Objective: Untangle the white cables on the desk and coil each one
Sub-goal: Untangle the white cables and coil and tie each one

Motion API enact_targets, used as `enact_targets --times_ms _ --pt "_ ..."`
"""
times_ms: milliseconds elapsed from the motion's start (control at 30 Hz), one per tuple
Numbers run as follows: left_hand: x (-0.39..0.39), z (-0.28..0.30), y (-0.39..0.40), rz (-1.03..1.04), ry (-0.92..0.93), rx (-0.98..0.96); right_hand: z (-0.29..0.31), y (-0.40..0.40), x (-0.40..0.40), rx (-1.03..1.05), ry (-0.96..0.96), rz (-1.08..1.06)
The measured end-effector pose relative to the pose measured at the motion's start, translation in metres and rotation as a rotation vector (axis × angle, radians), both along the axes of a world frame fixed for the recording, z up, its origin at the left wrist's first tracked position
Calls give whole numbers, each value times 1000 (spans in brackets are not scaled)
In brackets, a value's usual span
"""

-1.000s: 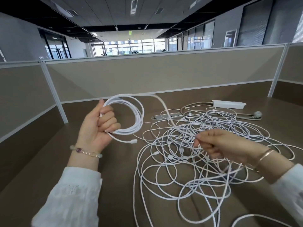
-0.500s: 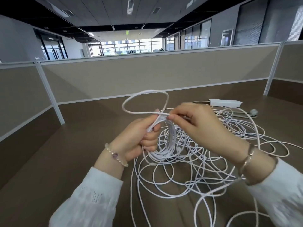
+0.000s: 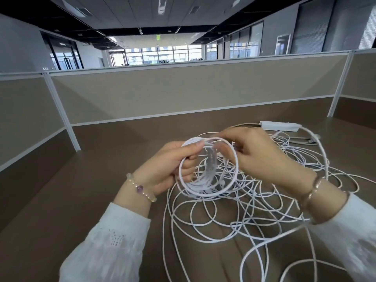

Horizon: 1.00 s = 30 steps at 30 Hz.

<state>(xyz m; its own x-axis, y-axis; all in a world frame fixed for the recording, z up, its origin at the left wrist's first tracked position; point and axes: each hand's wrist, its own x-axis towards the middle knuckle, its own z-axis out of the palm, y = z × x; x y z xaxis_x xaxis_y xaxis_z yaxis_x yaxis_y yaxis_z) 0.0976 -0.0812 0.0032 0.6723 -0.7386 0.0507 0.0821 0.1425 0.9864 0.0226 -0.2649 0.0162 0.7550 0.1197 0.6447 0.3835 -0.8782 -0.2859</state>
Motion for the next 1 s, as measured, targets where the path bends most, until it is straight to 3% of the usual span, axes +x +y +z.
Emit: enact_targets --times_ms 67,133,233,500,633,767,867,933,1000 --pt "2 -1 1 130 -131 47 3 -4 -3 361 254 100" --pt "4 -2 2 182 -171 51 4 -7 -3 474 368 189" --pt "2 1 2 100 -111 0 -2 -9 5 354 338 148" --pt "3 0 0 -145 265 -228 1 -7 11 44 119 10" --pt "2 -2 -4 -130 310 -252 3 -8 9 25 123 -11" --pt "3 -1 0 -278 363 -303 -3 -11 14 -40 223 -31" --pt "5 0 2 -293 353 -277 -7 -3 15 174 364 89" --pt "3 0 -1 -208 308 -213 -8 3 17 170 307 60" --pt "1 -1 -5 -101 245 -147 -12 10 19 22 203 -81"
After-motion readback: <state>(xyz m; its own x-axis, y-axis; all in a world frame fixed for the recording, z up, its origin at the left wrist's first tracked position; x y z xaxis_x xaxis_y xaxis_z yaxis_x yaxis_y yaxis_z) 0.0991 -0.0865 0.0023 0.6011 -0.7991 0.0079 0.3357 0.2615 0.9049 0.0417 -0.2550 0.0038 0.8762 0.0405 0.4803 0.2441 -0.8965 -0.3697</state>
